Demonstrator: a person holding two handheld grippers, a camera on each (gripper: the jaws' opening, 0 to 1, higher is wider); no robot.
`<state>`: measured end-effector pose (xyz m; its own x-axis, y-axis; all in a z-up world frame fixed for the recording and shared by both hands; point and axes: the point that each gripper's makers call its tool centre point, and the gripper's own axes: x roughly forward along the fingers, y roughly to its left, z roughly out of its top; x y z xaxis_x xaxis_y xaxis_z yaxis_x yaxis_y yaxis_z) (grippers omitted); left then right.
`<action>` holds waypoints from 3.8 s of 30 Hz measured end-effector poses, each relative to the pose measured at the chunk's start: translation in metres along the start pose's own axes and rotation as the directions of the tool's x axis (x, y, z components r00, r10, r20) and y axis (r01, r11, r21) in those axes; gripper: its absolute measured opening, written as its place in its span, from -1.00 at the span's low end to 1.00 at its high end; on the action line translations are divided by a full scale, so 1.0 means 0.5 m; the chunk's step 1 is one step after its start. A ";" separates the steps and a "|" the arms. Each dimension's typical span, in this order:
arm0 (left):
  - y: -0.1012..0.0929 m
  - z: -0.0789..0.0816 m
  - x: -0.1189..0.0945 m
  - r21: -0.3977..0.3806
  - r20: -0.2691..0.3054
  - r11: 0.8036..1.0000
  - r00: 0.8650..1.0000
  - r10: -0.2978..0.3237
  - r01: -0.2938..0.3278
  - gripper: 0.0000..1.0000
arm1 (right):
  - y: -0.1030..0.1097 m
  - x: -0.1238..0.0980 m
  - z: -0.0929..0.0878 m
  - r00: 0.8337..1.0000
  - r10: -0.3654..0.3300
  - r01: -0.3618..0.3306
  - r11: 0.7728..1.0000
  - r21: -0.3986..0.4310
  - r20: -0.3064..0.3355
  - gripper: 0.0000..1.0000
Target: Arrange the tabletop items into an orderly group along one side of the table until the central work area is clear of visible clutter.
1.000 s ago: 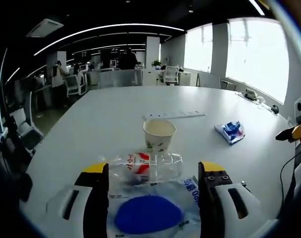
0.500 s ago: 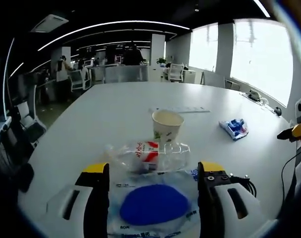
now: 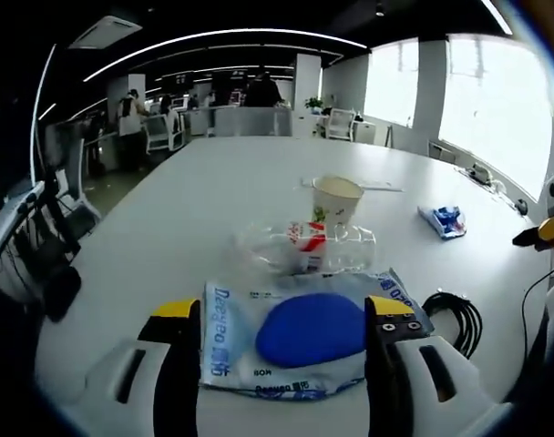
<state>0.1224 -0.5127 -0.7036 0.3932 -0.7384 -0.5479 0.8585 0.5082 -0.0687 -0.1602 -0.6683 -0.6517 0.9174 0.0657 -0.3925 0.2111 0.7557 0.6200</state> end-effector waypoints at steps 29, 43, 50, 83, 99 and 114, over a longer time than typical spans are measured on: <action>0.058 -0.092 -0.039 -0.109 -0.083 0.994 0.996 0.011 -0.020 0.51 | -0.094 -0.037 -0.100 0.955 -0.210 0.222 0.974 0.037 -0.207 0.11; 0.074 -0.104 -0.022 -0.141 -0.098 0.989 0.995 0.031 -0.045 0.37 | -0.082 -0.002 -0.091 0.954 -0.179 0.190 0.981 0.024 -0.241 -0.02; 0.082 -0.100 -0.012 -0.157 -0.098 0.986 0.995 0.033 -0.048 0.25 | -0.036 0.062 -0.053 0.962 -0.116 0.115 0.993 -0.020 -0.248 -0.04; 0.113 -0.128 0.000 -0.273 -0.124 0.954 0.988 0.091 -0.122 -0.53 | 0.128 0.371 -0.163 0.882 0.081 -0.038 0.994 0.101 -0.465 -0.54; 0.121 -0.135 -0.006 -0.308 -0.109 0.942 0.989 0.102 -0.131 -0.95 | 0.105 0.385 -0.175 0.885 0.057 0.027 0.985 0.173 -0.461 -1.00; 0.058 -0.098 -0.062 -0.334 -0.060 0.936 0.994 0.094 -0.109 -1.00 | 0.137 0.321 -0.122 0.915 0.086 -0.048 0.993 0.107 -0.395 -1.00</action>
<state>0.1190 -0.4530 -0.7294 0.4520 -0.6592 -0.6009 0.6509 0.7044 -0.2831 -0.0189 -0.5664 -0.7138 0.7243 0.3825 -0.5736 0.2019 0.6779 0.7069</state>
